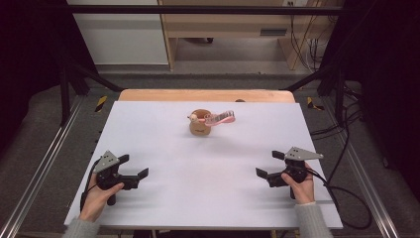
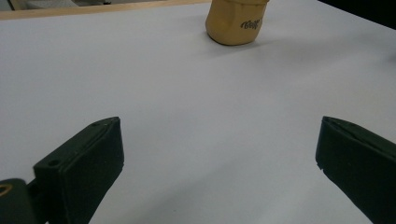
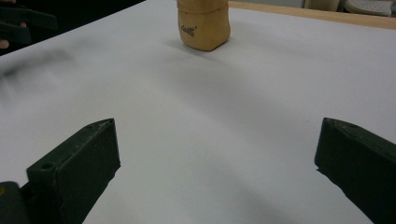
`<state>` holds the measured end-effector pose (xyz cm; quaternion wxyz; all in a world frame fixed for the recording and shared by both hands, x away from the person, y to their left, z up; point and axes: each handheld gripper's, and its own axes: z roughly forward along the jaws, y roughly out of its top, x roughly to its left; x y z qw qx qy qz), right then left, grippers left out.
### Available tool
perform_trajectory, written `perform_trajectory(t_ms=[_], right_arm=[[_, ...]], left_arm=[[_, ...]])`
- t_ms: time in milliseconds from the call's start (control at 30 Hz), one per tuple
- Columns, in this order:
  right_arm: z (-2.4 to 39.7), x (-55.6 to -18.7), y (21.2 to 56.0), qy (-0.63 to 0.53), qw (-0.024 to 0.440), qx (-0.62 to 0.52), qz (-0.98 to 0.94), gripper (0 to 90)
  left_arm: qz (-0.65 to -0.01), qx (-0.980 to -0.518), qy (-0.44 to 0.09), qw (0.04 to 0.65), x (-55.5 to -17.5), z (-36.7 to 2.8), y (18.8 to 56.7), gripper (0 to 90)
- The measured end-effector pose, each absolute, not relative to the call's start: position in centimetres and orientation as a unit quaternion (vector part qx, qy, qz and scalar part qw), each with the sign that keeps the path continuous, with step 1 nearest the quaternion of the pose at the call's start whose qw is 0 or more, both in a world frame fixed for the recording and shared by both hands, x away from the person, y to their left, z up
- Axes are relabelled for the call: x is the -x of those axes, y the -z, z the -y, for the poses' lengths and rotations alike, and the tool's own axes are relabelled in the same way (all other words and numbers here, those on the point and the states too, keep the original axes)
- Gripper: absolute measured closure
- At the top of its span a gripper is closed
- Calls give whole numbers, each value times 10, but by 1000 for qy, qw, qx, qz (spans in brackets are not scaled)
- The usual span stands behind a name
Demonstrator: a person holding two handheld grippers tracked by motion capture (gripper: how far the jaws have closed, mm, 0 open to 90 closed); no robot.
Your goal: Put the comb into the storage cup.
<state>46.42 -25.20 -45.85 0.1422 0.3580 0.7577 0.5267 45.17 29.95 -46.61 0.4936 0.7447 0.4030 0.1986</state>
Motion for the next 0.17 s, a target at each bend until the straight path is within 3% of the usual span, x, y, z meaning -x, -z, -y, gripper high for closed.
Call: perform_trajectory(t_ms=[167], right_arm=[[251,-464,460,-523,141,-358,-761,4]], left_arm=[[-403,-750,-198,487,-453,-301,467,10]])
